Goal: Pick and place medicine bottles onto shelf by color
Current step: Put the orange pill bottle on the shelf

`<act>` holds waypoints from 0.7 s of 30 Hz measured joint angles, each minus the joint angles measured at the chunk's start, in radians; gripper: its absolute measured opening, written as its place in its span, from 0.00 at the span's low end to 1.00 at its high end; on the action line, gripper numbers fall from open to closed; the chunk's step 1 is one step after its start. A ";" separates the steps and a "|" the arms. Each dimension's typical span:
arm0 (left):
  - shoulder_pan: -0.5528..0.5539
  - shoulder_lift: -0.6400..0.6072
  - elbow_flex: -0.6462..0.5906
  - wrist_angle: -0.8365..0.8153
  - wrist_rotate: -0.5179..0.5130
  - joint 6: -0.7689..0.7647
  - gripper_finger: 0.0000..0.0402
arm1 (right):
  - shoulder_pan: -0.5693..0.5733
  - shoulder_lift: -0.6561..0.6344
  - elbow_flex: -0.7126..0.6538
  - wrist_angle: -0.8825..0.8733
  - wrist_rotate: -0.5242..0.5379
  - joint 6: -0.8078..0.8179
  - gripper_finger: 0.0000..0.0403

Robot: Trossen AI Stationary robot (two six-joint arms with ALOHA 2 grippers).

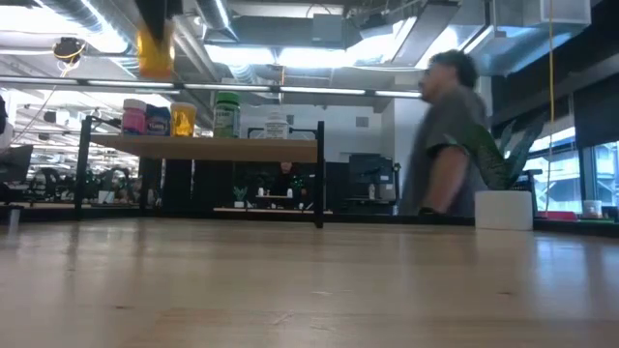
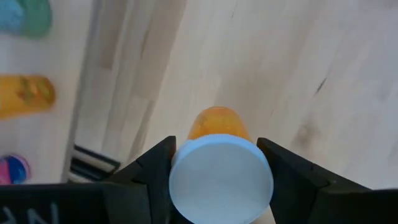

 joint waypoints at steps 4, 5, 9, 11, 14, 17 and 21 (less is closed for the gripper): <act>0.036 0.000 0.086 -0.004 -0.002 0.068 0.48 | 0.000 0.000 0.000 0.000 0.000 0.000 0.59; 0.048 0.000 0.104 -0.004 -0.002 0.091 0.48 | 0.000 0.000 0.000 0.000 0.000 0.000 0.59; 0.096 0.000 0.163 0.018 0.017 0.208 0.48 | 0.000 0.000 0.000 0.000 0.000 0.000 0.59; 0.125 0.000 0.187 0.040 0.044 0.271 0.48 | 0.000 0.000 0.000 0.000 0.000 0.000 0.59; 0.173 0.000 0.214 0.088 0.072 0.348 0.48 | 0.000 0.000 0.000 0.000 0.000 0.000 0.59; 0.219 0.000 0.217 0.156 0.105 0.424 0.48 | 0.000 0.000 0.000 0.000 0.000 0.000 0.59; 0.263 0.025 0.218 0.221 0.118 0.502 0.48 | 0.000 0.000 0.000 0.000 0.000 0.000 0.59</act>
